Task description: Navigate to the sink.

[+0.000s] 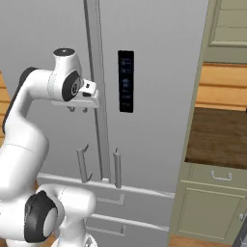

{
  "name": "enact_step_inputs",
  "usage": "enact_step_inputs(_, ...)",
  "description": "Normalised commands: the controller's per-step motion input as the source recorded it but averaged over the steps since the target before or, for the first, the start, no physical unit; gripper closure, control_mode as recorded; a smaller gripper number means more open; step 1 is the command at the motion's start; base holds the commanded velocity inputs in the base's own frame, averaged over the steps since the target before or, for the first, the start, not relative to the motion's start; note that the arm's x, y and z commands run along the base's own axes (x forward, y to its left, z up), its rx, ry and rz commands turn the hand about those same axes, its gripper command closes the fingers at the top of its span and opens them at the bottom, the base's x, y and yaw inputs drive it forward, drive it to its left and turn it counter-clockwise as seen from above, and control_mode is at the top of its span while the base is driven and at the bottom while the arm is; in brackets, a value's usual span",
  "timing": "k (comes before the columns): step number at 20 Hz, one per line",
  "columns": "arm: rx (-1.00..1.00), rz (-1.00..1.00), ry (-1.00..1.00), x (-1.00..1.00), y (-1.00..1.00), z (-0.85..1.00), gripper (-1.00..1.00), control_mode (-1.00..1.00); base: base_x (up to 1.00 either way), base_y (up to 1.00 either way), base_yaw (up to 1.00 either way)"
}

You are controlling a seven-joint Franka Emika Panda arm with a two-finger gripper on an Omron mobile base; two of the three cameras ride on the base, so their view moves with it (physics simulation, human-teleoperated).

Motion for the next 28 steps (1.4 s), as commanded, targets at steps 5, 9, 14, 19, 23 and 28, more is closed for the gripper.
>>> enact_step_inputs(5,0.0,0.0,-0.02,-0.7,0.0,0.0,-1.0,-1.0,0.0,0.0,0.0)
enact_step_inputs(9,0.0,-0.01,-0.15,-1.0,0.0,0.0,-1.0,-1.0,0.0,0.0,0.0)
enact_step_inputs(14,0.0,-0.01,-0.15,-0.98,0.0,0.0,-1.0,-1.0,0.0,0.0,0.0)
enact_step_inputs(19,0.0,-0.06,-0.09,-0.66,-0.16,-0.3,-1.0,-1.0,0.0,0.0,0.0)
enact_step_inputs(23,0.0,0.0,0.0,0.0,0.0,0.0,-1.0,1.0,-0.9,-0.95,-0.14)
enact_step_inputs(28,0.0,0.0,0.0,0.0,0.0,0.0,-1.0,1.0,-0.77,-1.0,-0.21)
